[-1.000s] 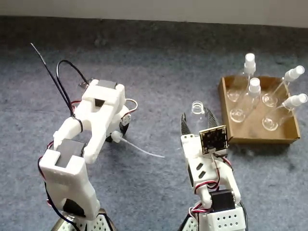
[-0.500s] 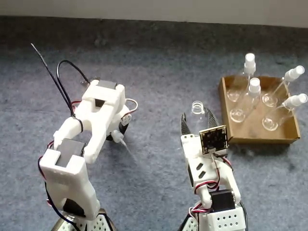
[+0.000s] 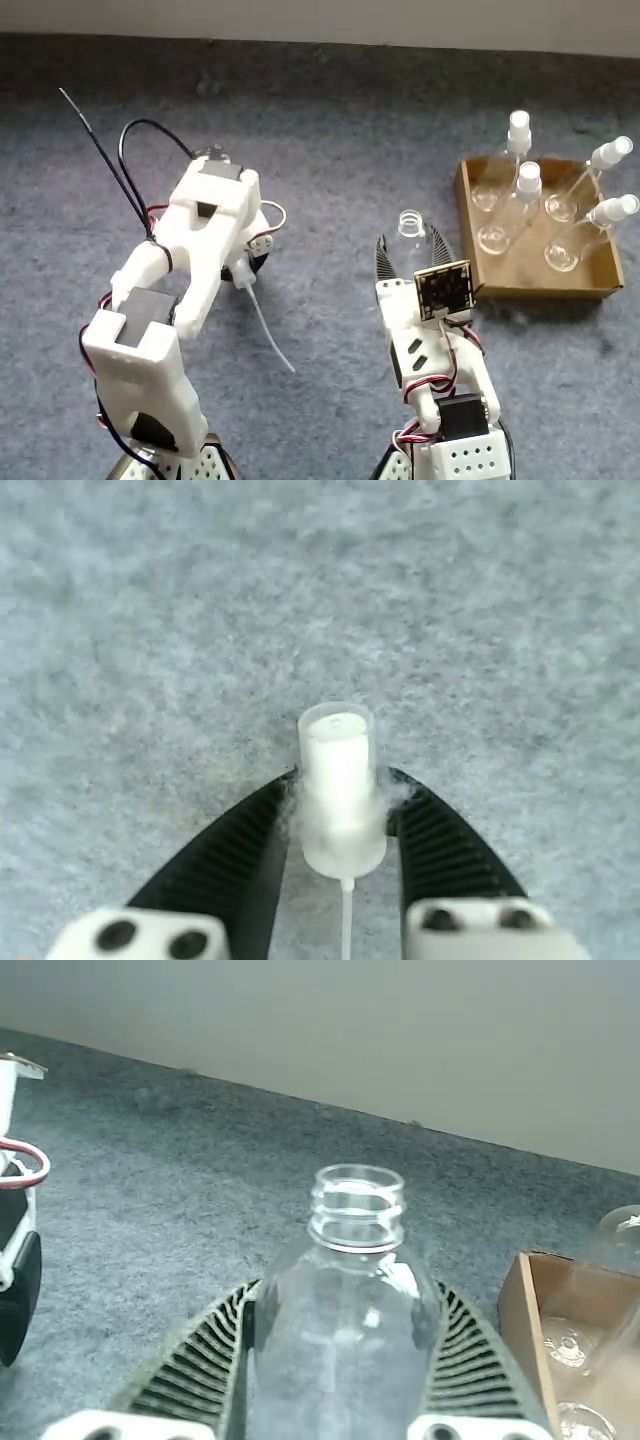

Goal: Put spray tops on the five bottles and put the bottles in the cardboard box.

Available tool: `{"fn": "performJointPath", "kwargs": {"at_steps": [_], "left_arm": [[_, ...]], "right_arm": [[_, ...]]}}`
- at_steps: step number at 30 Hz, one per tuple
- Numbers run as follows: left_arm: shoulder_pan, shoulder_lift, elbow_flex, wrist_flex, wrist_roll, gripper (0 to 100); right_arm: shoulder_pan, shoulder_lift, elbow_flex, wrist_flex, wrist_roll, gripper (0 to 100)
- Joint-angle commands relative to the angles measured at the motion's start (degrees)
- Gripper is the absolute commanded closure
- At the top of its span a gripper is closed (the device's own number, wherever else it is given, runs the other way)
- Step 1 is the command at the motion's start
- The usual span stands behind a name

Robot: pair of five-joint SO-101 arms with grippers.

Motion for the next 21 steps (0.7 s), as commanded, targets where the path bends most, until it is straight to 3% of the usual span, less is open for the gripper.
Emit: {"fn": "performJointPath", "kwargs": {"at_steps": [1, 11, 21], "left_arm": [[1.3, -0.5, -3.9, -0.4, -9.1, 96], [3.9, -1.1, -4.0, -0.6, -23.9, 96], [7.8, -10.3, -11.7, -0.3, -24.5, 96]], "right_arm": [[-0.4, 0.0, 8.9, 0.2, 0.3, 87.8], [-0.4, 0.0, 8.9, 0.2, 0.3, 87.8], [-0.2, 0.0, 8.9, -0.1, 0.2, 87.8]]}}
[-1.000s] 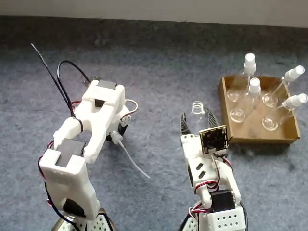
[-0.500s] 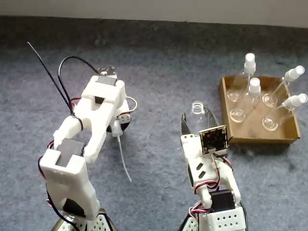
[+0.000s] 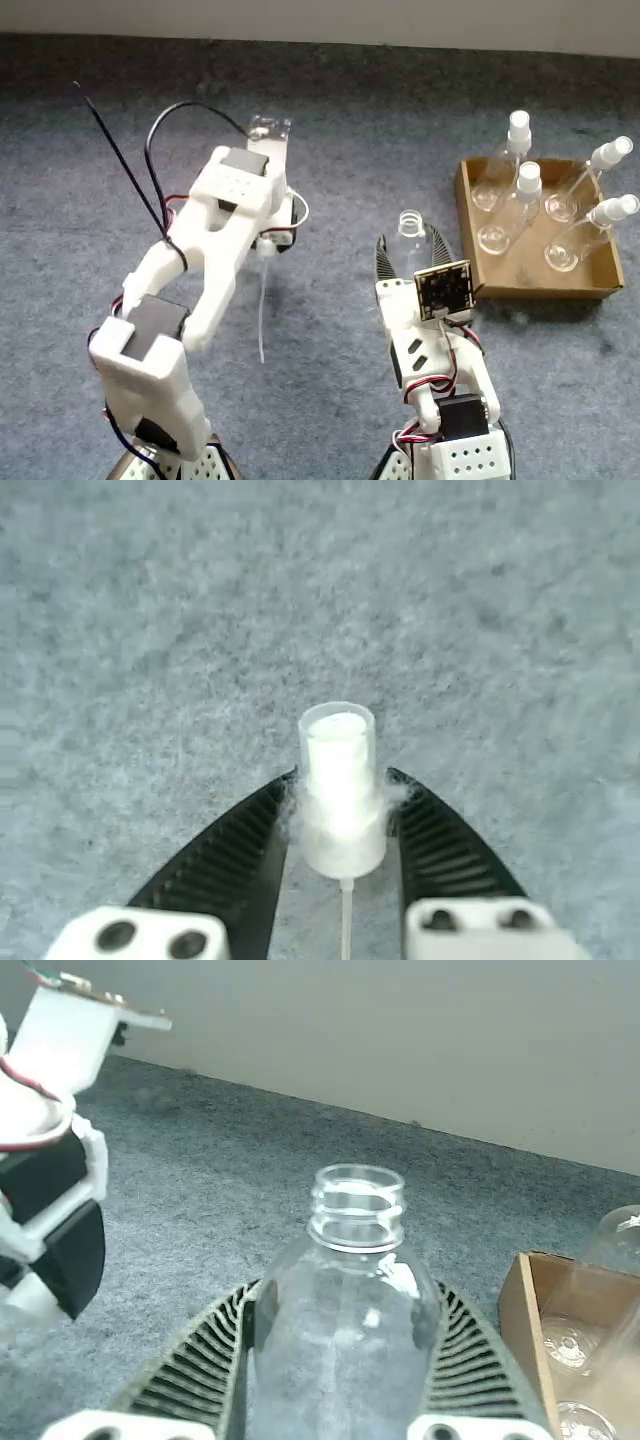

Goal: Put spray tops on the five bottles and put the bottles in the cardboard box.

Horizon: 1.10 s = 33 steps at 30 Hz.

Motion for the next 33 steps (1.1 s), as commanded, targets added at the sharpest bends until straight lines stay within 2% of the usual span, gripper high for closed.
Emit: {"fn": "performJointPath", "kwargs": {"at_steps": [1, 7, 9, 16, 21, 33], "left_arm": [[2.0, -10.1, -4.8, -0.2, -0.5, 96], [5.1, -24.5, -4.4, -0.6, -0.5, 96], [6.8, -29.2, -4.4, -0.8, -0.5, 99], [13.1, -40.7, -3.0, -6.9, -0.4, 99], [14.5, -45.3, 2.3, -17.4, -0.4, 99], [14.6, -64.0, 26.0, -52.8, -0.6, 99]], "right_arm": [[-0.2, 0.0, 8.9, -0.3, 0.2, 87.8], [-0.4, 0.0, 8.9, -2.1, 0.2, 87.8], [-0.4, 0.0, 8.9, -2.2, 0.2, 87.8], [-0.5, 0.0, 8.9, -2.2, 0.3, 87.8], [-0.5, 0.0, 8.9, -2.0, 0.3, 87.8], [-5.5, 0.0, 8.9, -4.4, 0.2, 87.8]]}}
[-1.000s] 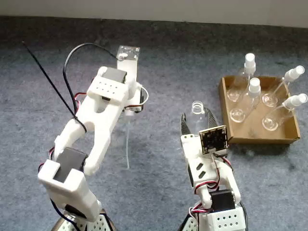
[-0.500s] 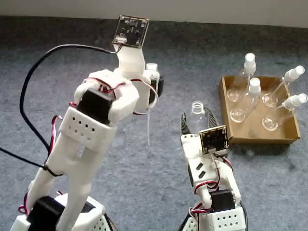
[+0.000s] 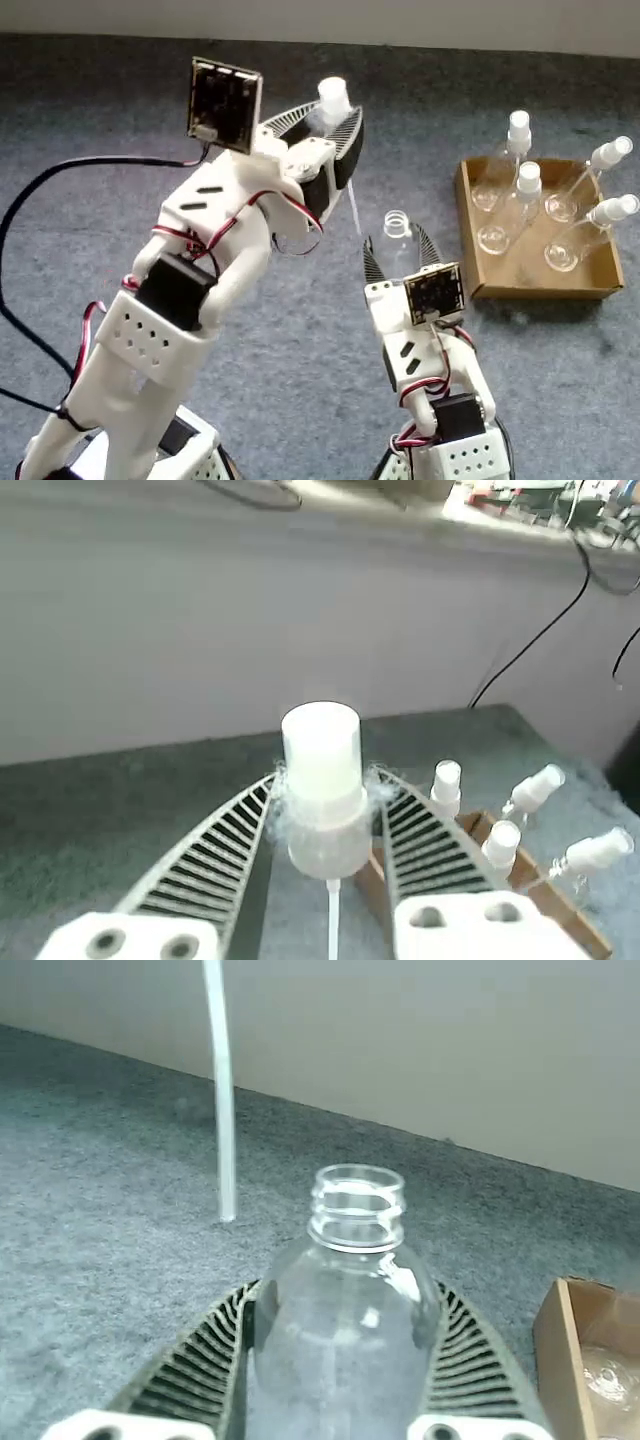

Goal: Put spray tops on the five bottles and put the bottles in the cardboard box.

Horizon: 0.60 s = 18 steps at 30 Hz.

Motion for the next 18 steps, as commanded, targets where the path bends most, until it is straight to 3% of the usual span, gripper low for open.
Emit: {"fn": "performJointPath", "kwargs": {"at_steps": [1, 8, 18], "left_arm": [[1.1, -9.4, 7.5, -13.9, -0.5, 99], [3.3, -17.0, 12.5, -17.6, -0.7, 99], [7.0, -17.3, 13.1, -17.6, -0.9, 99]], "right_arm": [[-1.4, 0.0, 8.9, -3.4, 0.2, 87.8], [-1.6, 0.0, 8.9, -5.9, 0.2, 87.8], [-4.3, 0.0, 8.9, -6.4, 0.2, 87.8]]}}
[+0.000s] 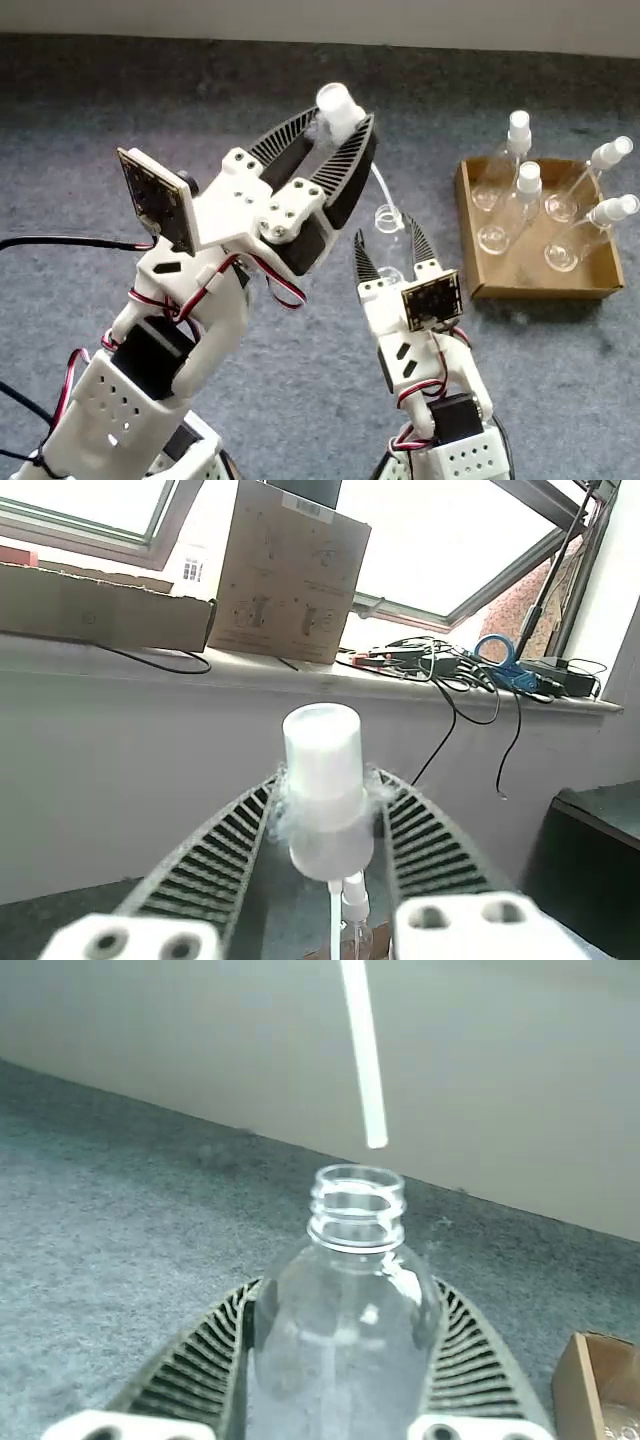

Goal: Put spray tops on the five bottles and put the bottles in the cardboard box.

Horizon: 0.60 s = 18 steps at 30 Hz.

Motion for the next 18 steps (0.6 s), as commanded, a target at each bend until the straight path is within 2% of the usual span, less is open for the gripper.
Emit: {"fn": "performJointPath", "kwargs": {"at_steps": [1, 18], "left_arm": [[0.6, -0.7, 0.3, -1.1, -0.5, 99], [-2.9, -0.8, 5.1, -3.6, -0.5, 99]], "right_arm": [[-2.0, 0.0, 8.9, -1.7, 0.2, 87.8], [-1.7, 0.0, 8.9, -1.5, 0.2, 87.8]]}}
